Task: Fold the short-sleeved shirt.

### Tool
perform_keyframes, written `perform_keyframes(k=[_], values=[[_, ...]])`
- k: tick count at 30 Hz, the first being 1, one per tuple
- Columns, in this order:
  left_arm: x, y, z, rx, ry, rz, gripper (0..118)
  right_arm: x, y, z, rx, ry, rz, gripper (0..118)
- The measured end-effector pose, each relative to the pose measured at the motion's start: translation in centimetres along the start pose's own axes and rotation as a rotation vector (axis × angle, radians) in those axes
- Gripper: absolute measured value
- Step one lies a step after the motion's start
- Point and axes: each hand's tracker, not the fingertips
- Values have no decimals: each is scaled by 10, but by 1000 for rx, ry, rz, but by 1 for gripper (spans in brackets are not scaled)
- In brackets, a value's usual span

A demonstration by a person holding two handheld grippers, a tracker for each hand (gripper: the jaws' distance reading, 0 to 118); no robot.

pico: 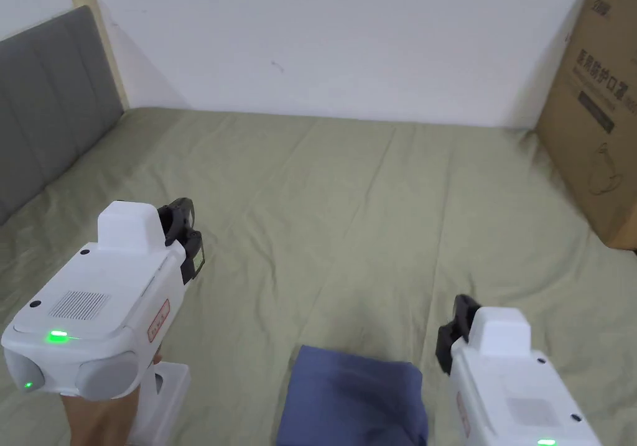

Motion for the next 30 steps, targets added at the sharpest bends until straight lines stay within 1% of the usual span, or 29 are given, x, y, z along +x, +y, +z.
perform_keyframes(k=[4,7,9,12,13,14,16,17,19,21,22,23,24,25,26,27,28,30], values=[[-7,-4,3,-10,6,4,0,-27,-56,-24,-116,38,29,0],[-13,-6,5,-22,10,13,0,-43,-92,-40,-196,39,50,0],[-17,-8,6,-31,11,19,0,-49,-111,-49,-239,34,45,0],[-20,-16,6,-54,9,3,0,-54,-140,-58,-335,43,86,0],[-21,-19,5,-67,3,1,0,-54,-150,-60,-365,50,86,0],[-22,-22,4,-81,-1,3,0,-53,-159,-61,-374,44,79,0],[-22,-30,-1,-119,-14,20,0,-48,-168,-58,-330,30,66,0],[-21,-33,-3,-145,-40,41,0,-46,-167,-58,-318,50,48,0],[-21,-43,-11,-216,-82,110,1,-42,-167,-60,-325,61,29,0],[-19,-55,-21,-297,-134,187,6,-42,-167,-57,-324,63,15,0],[-18,-62,-26,-334,-151,224,13,-42,-166,-57,-324,64,18,0],[-15,-69,-34,-398,-173,259,26,-42,-165,-58,-326,66,23,0],[-12,-78,-43,-468,-198,291,40,-41,-165,-57,-329,67,22,0],[-9,-87,-54,-550,-223,327,56,-41,-165,-57,-331,68,17,0],[-5,-97,-63,-621,-249,355,76,-40,-165,-58,-332,70,9,0],[-2,-109,-74,-692,-286,398,88,-39,-165,-58,-334,71,2,0],[1,-121,-85,-774,-320,433,91,-39,-164,-57,-336,71,-5,0],[7,-147,-102,-860,-375,506,97,-38,-164,-58,-339,74,-8,0]])
